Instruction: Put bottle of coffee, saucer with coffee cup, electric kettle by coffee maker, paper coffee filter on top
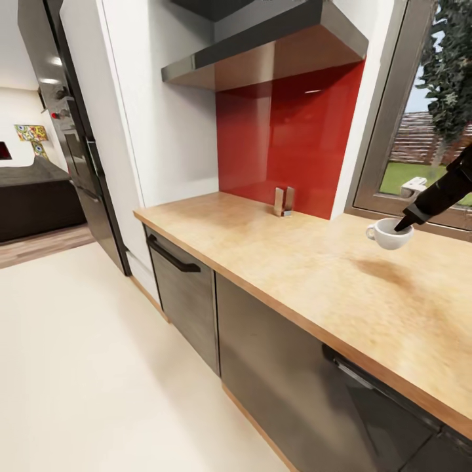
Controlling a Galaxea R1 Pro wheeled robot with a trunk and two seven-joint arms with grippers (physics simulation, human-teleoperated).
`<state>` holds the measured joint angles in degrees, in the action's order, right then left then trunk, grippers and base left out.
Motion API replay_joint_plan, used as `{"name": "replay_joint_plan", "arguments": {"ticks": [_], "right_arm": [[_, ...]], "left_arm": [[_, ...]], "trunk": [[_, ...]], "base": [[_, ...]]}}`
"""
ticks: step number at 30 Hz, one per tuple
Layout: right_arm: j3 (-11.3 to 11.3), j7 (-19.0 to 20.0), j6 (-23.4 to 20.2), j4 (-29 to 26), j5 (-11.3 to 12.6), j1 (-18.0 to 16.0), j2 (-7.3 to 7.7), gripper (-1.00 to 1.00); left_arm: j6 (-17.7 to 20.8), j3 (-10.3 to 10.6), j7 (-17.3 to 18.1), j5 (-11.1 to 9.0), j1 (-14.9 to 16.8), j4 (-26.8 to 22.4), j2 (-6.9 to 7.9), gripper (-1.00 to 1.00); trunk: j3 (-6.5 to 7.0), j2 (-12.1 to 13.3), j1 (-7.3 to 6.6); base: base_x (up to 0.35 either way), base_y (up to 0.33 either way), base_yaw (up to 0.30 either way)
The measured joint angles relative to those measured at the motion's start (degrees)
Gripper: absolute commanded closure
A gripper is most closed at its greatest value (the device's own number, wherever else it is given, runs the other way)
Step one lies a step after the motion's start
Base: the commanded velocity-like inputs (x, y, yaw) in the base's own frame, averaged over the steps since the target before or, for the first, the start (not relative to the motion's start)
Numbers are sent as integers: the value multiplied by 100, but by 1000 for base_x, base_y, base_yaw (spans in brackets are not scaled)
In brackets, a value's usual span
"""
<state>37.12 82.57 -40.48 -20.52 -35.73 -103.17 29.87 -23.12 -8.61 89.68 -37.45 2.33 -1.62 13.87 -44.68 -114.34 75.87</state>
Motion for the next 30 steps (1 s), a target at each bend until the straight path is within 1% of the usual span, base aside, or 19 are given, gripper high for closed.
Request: {"name": "replay_joint_plan", "arguments": {"ticks": [14,15,19,20,21,22,23,24,26,27,28,29,30], "right_arm": [[-13,36,7,-2,5,0,17,100],[-37,302,25,-22,8,0,36,100],[-42,460,35,-33,3,0,48,100],[-47,486,36,-37,3,0,70,100],[-46,503,37,-40,2,0,109,100],[-46,521,38,-54,0,0,197,100],[-46,535,38,-186,0,0,356,100],[-58,540,38,-251,12,1,403,100],[-62,589,32,-667,124,2,688,100],[-64,599,32,-720,141,3,737,100],[-60,617,31,-818,166,3,843,100],[-62,621,31,-841,174,3,874,100],[-60,626,30,-871,181,4,939,100]], "left_arm": [[0,0,0,3,0,0,-2,-100],[0,1,0,3,0,0,-6,-100],[0,0,0,2,0,0,-4,-100],[0,0,0,3,0,0,-5,-100],[0,-1,0,0,0,0,-4,-100],[0,0,0,1,-1,-1,-5,-100],[0,-1,0,1,-2,-2,-6,-100],[0,0,0,-1,-1,0,-6,-100],[0,-1,0,1,-2,-1,-7,-100],[0,0,0,1,-1,-1,-7,-100],[0,-1,-2,1,-2,-1,-7,-100],[0,0,-2,1,-1,-1,-7,-100],[0,0,-3,2,-1,-1,-7,-100]], "trunk": [[66,0,0],[71,0,0],[93,0,0],[98,0,0],[101,0,0],[103,0,0],[103,-1,0],[104,0,0],[104,-1,-1],[104,0,0],[104,0,0],[104,0,0],[104,0,0]], "base": [[0,0,-243],[0,0,-234],[0,0,-198],[0,0,-109],[0,0,-45],[0,0,-18],[0,0,-15],[0,0,-7],[0,0,-3],[0,0,-2],[0,0,-1],[0,0,0],[0,0,0]]}}
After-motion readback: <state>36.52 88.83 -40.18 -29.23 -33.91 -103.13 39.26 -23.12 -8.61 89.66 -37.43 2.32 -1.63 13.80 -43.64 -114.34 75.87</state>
